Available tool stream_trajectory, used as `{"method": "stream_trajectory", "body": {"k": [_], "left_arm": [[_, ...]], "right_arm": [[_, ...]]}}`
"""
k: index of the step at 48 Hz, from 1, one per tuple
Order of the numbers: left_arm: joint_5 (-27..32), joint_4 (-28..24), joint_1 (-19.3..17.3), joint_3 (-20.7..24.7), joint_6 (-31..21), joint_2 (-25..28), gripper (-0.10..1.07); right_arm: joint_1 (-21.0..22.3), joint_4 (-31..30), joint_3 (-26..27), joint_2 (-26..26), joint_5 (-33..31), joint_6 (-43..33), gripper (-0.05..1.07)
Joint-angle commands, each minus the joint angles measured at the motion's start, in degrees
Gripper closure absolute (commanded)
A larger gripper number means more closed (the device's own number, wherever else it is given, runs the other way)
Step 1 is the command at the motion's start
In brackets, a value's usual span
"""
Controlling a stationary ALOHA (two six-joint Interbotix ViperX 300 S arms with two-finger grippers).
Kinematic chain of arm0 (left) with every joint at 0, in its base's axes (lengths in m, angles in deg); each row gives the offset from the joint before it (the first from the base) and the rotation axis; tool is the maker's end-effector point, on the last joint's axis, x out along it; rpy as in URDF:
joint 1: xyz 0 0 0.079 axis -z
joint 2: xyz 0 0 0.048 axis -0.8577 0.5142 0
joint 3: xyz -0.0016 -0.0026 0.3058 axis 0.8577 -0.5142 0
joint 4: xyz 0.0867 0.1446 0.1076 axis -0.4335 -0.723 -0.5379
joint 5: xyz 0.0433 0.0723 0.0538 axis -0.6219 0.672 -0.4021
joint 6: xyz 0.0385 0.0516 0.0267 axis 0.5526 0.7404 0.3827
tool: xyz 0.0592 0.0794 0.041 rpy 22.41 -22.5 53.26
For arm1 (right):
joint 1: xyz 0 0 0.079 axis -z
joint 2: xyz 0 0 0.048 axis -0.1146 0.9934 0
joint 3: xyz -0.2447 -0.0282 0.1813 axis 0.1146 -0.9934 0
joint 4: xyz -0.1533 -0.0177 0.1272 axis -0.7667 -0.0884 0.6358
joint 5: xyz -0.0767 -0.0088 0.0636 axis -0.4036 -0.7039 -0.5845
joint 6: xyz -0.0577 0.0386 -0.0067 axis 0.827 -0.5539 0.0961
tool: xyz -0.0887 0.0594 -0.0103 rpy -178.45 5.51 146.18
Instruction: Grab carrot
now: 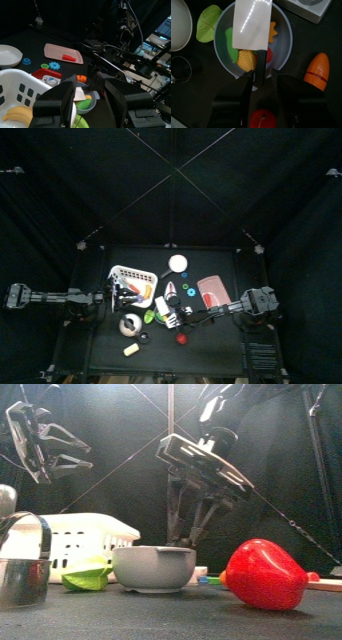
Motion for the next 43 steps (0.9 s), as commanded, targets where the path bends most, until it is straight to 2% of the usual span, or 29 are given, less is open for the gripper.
{"method": "stream_trajectory", "body": {"k": [1, 9, 19, 34, 43], "left_arm": [[-0.26, -0.18, 0.18, 0.97, 0.09, 0.00, 0.19], [-0.26, -0.18, 0.18, 0.97, 0.09, 0.00, 0.19], [-0.18, -0.18, 0.18, 0.88, 0.09, 0.00, 0.19], [-0.26, -0.09, 0.00, 0.88, 0.09, 0.00, 0.19], [-0.26, -0.09, 0.00, 0.88, 0.09, 0.00, 0.19]], "right_arm": [[0.00, -0.18, 1.32, -3.34, -0.09, 1.41, 0.28], [0.00, 0.00, 1.05, -5.36, -1.85, 3.34, 0.28], [-0.09, 0.09, -2.29, -7.29, -8.44, 3.25, 0.28], [0.09, -0.18, -6.77, -6.42, -12.48, 3.16, 0.27], [0.35, 0.09, -7.21, -4.92, -12.30, 3.25, 0.20]]}}
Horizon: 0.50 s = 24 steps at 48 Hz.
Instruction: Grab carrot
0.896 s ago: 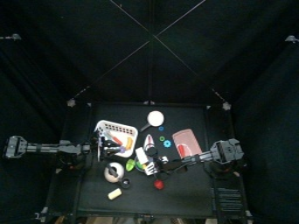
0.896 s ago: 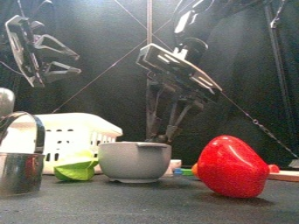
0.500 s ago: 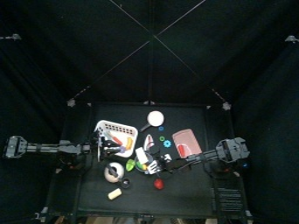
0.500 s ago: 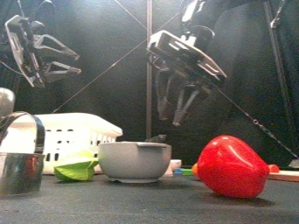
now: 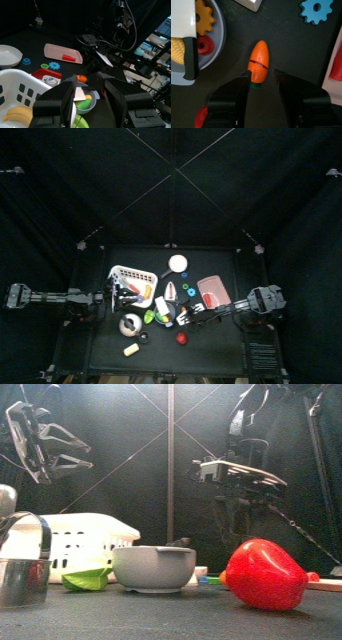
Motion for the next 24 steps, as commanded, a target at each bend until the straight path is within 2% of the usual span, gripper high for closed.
{"method": "stream_trajectory", "body": {"k": [1, 8, 24], "left_arm": [[-0.26, -0.09, -0.09, 0.97, 0.09, 0.00, 0.19], [-0.26, -0.09, -0.09, 0.97, 0.09, 0.00, 0.19], [-0.26, 0.00, -0.09, 0.97, 0.09, 0.09, 0.19]], "right_arm": [[0.26, 0.00, 0.44, -0.18, 0.18, -0.09, 0.19], [0.26, 0.18, 0.44, 0.70, 1.49, -0.09, 0.13], [0.35, 0.53, -0.35, 2.99, 3.08, 0.00, 0.13]]}}
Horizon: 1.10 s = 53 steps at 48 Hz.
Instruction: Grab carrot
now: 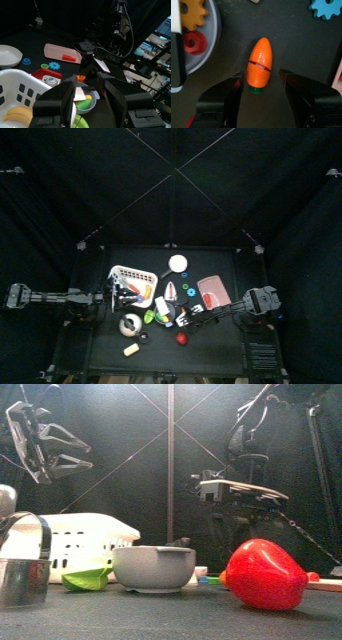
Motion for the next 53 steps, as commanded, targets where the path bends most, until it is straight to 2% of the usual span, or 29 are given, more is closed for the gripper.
{"method": "stream_trajectory", "body": {"k": [1, 14, 21, 30, 42, 53], "left_arm": [[-0.26, -0.09, -0.18, 0.88, 0.09, 0.18, 0.19], [-0.26, 0.00, -0.26, 0.88, 0.09, 0.09, 0.19], [-0.26, 0.00, -0.26, 0.88, 0.09, 0.09, 0.19], [-0.18, 0.00, -0.44, 0.79, 0.09, 0.09, 0.19], [-0.26, 0.00, -0.44, 0.88, 0.09, 0.18, 0.19], [-0.26, 0.09, -0.35, 0.88, 0.09, 0.18, 0.19]], "right_arm": [[0.26, 0.00, 0.26, -0.53, 0.44, 0.00, 0.13], [0.62, 0.09, -1.93, -0.09, 3.69, 0.00, 0.17], [1.32, 1.49, -3.96, -0.18, 7.03, 0.00, 0.25], [1.67, 1.14, -5.10, -2.11, 7.12, -0.09, 0.35], [1.67, -0.35, -5.27, -6.50, 7.03, -0.70, 0.36], [1.67, -1.49, -5.10, -7.38, 7.21, -0.88, 0.36]]}}
